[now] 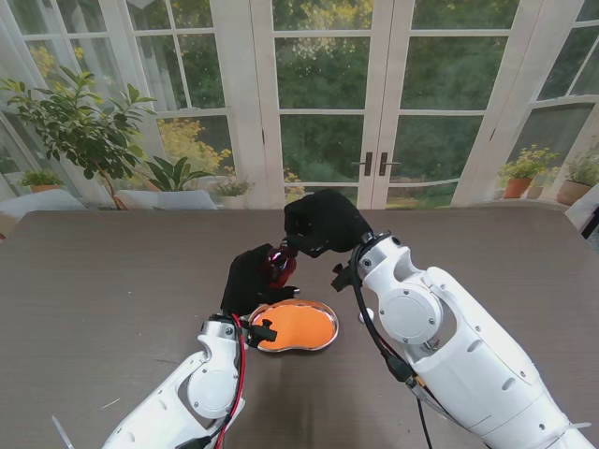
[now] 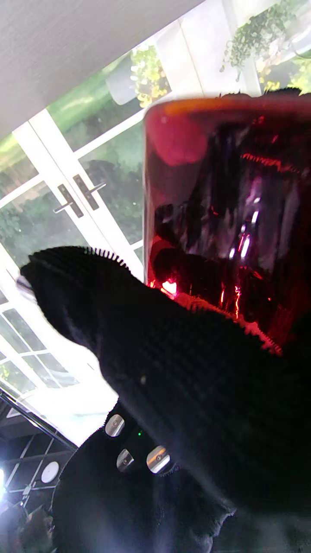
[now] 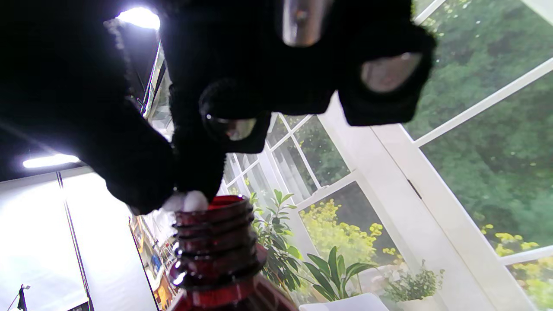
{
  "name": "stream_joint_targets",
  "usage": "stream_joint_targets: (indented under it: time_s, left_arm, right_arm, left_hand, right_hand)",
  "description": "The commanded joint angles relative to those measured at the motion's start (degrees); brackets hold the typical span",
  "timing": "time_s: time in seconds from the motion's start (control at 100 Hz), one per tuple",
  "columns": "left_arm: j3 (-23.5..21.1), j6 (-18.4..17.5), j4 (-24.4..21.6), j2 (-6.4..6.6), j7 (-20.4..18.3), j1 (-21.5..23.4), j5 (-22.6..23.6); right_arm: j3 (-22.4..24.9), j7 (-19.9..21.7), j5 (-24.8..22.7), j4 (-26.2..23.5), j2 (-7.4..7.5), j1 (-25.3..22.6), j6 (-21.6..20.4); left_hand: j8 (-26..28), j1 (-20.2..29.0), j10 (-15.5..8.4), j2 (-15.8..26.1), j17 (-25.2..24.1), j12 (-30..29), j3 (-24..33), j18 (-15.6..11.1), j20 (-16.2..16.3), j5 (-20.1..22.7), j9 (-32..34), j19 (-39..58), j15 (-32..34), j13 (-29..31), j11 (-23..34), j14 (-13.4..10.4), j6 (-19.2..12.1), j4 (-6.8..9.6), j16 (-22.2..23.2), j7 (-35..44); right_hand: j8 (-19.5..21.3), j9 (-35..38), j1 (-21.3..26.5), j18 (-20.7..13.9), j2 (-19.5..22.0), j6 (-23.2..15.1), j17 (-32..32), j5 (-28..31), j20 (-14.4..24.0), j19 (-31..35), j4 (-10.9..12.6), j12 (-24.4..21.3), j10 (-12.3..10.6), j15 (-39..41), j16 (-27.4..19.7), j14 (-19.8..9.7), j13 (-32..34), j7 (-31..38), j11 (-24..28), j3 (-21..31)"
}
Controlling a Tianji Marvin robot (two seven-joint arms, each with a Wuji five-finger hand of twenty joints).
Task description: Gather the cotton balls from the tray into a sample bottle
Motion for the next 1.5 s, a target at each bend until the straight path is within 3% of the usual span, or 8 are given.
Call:
stream_joint_targets:
  time_s: [0.0, 0.38, 0.85, 1.24, 1.49]
  left_arm:
    - [-0.05, -0.24, -0.34, -0.51, -0.82, 0.19, -0.32]
    - [-0.16, -0.89, -0.43, -0.54, -0.80, 0.26, -0.41]
    - [-0.27, -1.90, -0.54, -0.78, -0.54, 0.17, -1.06]
    - [-0.29, -2.19, -0.72, -0.87, -0.45, 0.26, -1.39]
    - [-0.40, -2.28, -0.93, -0.77, -0.64, 0.34, -1.31]
  right_arm:
    - [0.10, 0.73, 0.46, -0.59, -0.27, -0.60, 0.13]
    - [0.64, 0.78, 2.23, -0.62, -0.38, -1.13, -0.80]
    - [1.11, 0.89, 1.85, -0.54, -0.21, -1.50, -1.60]
    - [1.40, 0.79, 1.78, -0.36, -0.16, -1.93, -2.22]
    - [0.99, 0.15, 0.39, 0.37, -0.18, -1.58, -2.01]
  left_hand:
    - [3.17, 5.90, -1.32, 49.14, -2.04, -0.67, 1.73, -1.10, 0.68, 6.73, 1.97, -0.47, -0.25, -0.15, -0.55, 5.12, -9.73, 2.15, 0.33, 5.95]
    - [3.59, 5.94, -1.27, 49.38, -2.24, -0.75, 1.52, -1.05, 0.56, 6.71, 2.07, -0.76, -0.55, -0.17, -0.81, 5.16, -9.73, 2.19, 0.27, 5.85]
    - [3.83, 5.95, -1.15, 49.36, -2.26, -0.74, 1.61, -1.03, 0.54, 6.69, 2.11, -0.81, -0.65, -0.18, -0.92, 5.22, -9.63, 2.20, 0.32, 5.74]
    - [3.91, 5.95, -1.12, 49.20, -2.38, -0.68, 1.71, -0.81, 0.49, 6.72, 2.18, -1.01, -0.68, -0.12, -0.96, 5.41, -9.52, 2.20, 0.38, 5.73]
    - [3.88, 5.89, -1.16, 49.21, -2.30, -0.67, 1.80, -0.70, 0.49, 6.77, 2.25, -1.04, -0.73, -0.10, -0.99, 5.44, -9.61, 2.19, 0.38, 5.65]
  right_hand:
    - [1.72, 4.72, -0.47, 0.06, 1.40, 5.27, 1.13, -0.66, 1.28, 5.63, 2.35, 1.16, -0.33, 5.64, 0.43, -5.43, 0.61, 0.78, 2.36, 1.21]
    - [0.13, 4.75, -3.16, 1.16, 6.15, 6.09, 0.64, -0.65, 1.39, 5.63, 2.92, -0.20, 0.40, 5.73, 0.24, -3.52, 0.53, -0.77, 0.13, 1.70]
    - [0.13, 4.70, -3.03, 1.27, 6.46, 5.88, 0.58, -1.00, 1.47, 5.57, 3.11, -0.78, 0.51, 5.67, 0.14, -3.34, 0.52, -0.97, -0.65, 1.79]
    - [-2.85, 3.53, -1.84, 1.55, 8.36, 6.25, -1.20, -3.44, 1.67, 4.31, 3.51, -4.01, 2.02, 2.67, -1.19, -1.91, 0.48, -2.48, -7.31, 1.71]
    - [-3.15, 2.41, -0.82, 1.57, 9.92, 6.25, -1.98, -4.52, 1.91, 3.99, 3.87, -4.71, 2.38, 1.55, -1.73, -1.60, 0.46, -2.89, -8.87, 1.62]
